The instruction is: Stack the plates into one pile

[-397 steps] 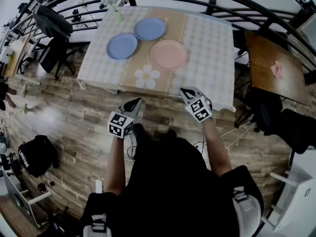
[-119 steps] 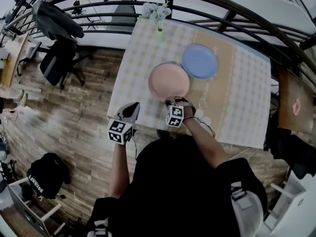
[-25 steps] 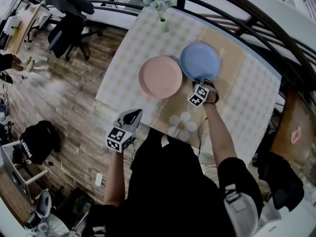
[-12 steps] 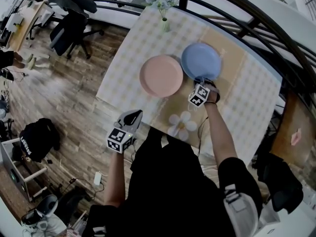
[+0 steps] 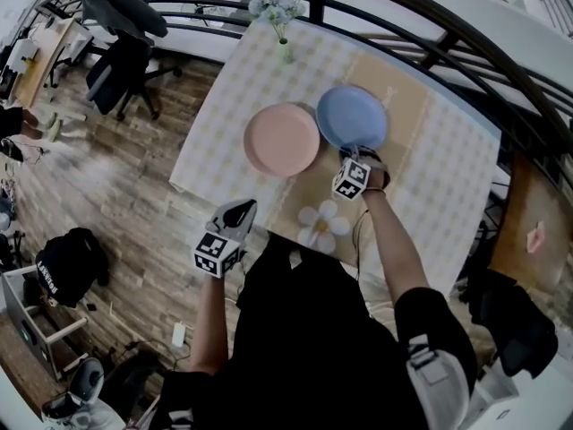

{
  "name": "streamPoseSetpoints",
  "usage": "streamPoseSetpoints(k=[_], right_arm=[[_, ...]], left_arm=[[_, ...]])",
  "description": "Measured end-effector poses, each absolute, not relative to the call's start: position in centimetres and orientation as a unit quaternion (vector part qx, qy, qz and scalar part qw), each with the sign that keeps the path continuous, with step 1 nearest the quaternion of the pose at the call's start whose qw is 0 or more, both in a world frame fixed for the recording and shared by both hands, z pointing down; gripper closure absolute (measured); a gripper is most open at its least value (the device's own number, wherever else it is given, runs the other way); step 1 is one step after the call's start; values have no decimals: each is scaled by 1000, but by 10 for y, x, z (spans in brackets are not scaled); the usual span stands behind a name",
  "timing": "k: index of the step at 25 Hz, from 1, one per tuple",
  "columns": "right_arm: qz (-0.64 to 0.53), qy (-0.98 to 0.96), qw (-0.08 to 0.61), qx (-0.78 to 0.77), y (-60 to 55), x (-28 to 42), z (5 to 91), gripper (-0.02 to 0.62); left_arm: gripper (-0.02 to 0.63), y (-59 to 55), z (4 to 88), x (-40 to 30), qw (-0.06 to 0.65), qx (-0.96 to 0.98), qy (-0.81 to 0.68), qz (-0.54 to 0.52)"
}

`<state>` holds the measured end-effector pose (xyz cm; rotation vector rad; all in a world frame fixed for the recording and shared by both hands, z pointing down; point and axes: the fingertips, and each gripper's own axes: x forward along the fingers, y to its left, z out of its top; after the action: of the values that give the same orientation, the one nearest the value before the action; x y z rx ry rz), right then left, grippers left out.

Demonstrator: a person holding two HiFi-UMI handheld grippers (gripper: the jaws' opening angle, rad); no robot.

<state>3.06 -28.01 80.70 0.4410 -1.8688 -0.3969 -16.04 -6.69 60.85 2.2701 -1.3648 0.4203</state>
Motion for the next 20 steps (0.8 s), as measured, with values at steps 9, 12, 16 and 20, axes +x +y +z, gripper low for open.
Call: streamPoseSetpoints(k=[9, 12, 16, 20], right_arm=[[-188, -785, 563, 178, -251, 55, 799, 578], [-193, -785, 561, 176, -248, 60, 796, 578], [-192, -788, 557, 179, -245, 64, 794, 578], [-195, -789, 556, 175, -242, 67, 793, 578]], left_arm=[[604, -68, 597, -129, 214, 837, -481, 152], [604, -65, 596, -121, 213, 838, -480, 150], [604, -60, 601, -113, 214, 838, -480, 148], [604, -56, 603, -109, 214, 836, -483, 147]])
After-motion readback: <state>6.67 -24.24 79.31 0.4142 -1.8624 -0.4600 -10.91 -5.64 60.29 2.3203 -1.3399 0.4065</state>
